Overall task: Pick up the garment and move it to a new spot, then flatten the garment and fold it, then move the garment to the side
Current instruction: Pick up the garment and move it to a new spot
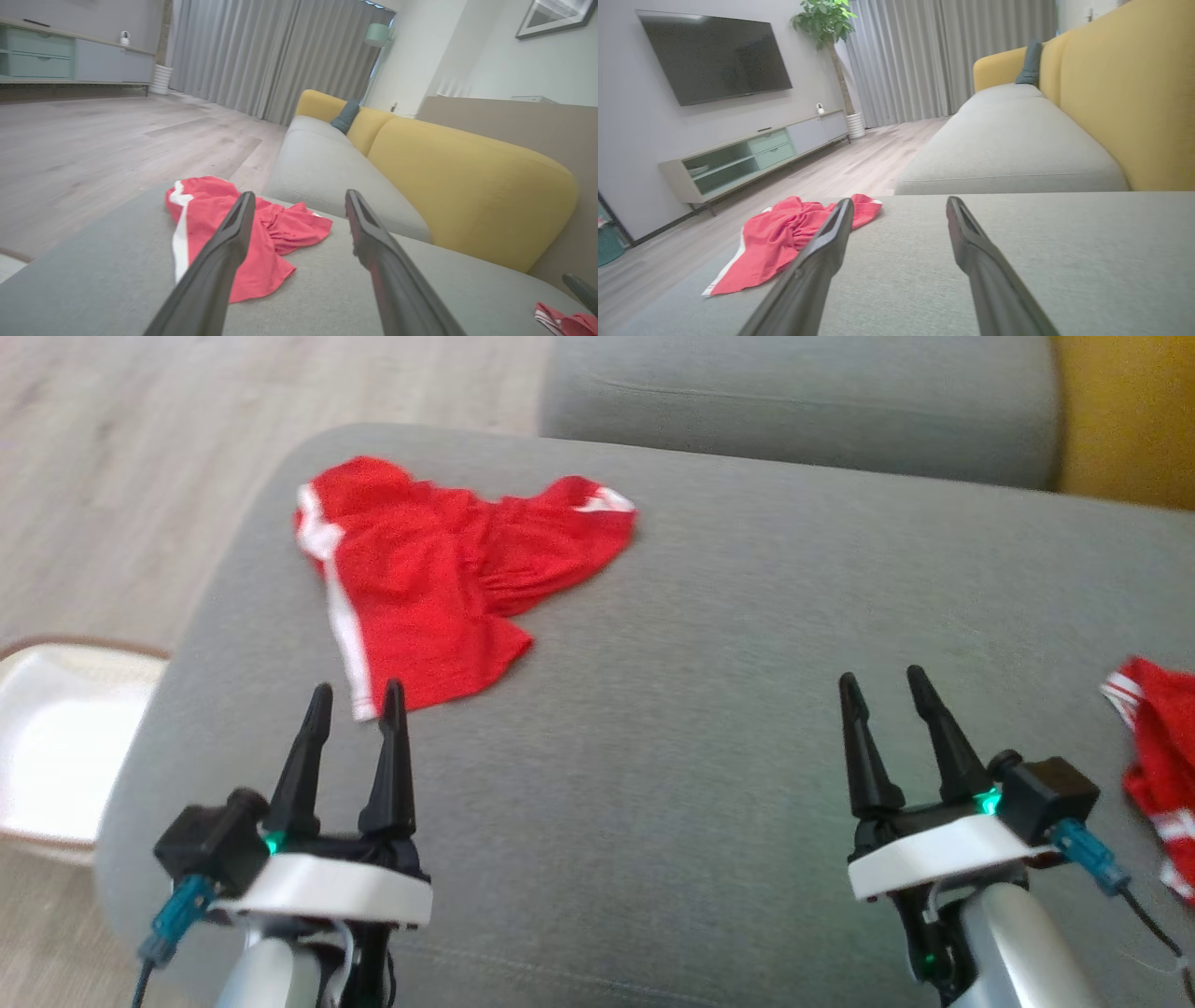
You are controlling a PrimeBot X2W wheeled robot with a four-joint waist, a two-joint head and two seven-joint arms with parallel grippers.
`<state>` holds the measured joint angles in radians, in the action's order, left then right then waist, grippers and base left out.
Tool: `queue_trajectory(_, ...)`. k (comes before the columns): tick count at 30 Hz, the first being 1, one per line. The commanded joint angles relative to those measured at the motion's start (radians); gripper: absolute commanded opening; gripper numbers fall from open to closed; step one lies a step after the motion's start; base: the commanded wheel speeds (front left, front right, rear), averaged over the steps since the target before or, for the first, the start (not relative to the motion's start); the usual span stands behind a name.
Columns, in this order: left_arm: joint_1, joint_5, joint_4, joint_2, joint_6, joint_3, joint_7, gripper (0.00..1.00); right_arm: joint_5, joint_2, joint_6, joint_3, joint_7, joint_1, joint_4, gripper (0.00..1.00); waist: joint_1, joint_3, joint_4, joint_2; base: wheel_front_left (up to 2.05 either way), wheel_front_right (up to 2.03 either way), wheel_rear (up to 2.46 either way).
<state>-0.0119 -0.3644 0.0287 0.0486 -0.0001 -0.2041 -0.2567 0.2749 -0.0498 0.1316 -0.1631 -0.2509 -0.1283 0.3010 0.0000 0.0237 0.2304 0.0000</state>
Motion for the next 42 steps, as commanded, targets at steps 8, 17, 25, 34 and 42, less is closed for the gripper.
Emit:
queue_trajectory(8, 0.003, -0.016, -0.041, 0.002, 0.005, 0.057, -0.005, 1.0, 0.023, 0.0, -0.001, -0.076, -0.011, 0.004, -0.014, 1.0, 0.0, -0.034, 0.169, 0.0, 0.0, 0.0, 0.0)
queue_trajectory(17, 0.026, 0.0, -0.041, 0.002, 0.004, 0.048, -0.005, 1.0, 0.039, 0.0, -0.001, -0.088, -0.011, 0.014, -0.013, 1.0, 0.0, -0.037, 0.252, 0.0, 0.0, 0.0, 0.0)
queue_trajectory(25, 0.033, -0.002, -0.063, 0.002, 0.016, 0.067, -0.005, 1.0, 0.038, 0.0, -0.001, -0.102, -0.011, 0.0, -0.008, 1.0, 0.0, -0.023, 0.264, 0.0, 0.0, 0.0, 0.0)
queue_trajectory(34, 0.013, 0.001, -0.048, 0.002, 0.007, 0.076, -0.005, 1.0, 0.036, 0.0, -0.001, -0.063, -0.011, 0.007, -0.013, 1.0, 0.0, -0.003, 0.248, 0.0, 0.0, 0.0, 0.0)
queue_trajectory(42, -0.126, 0.074, 0.077, 0.008, -0.044, 0.128, -0.005, 1.0, -0.027, 0.0, -0.001, 0.014, -0.01, -0.021, -0.035, 1.0, 0.0, 0.091, 0.178, 0.0, 0.0, 0.0, 0.0)
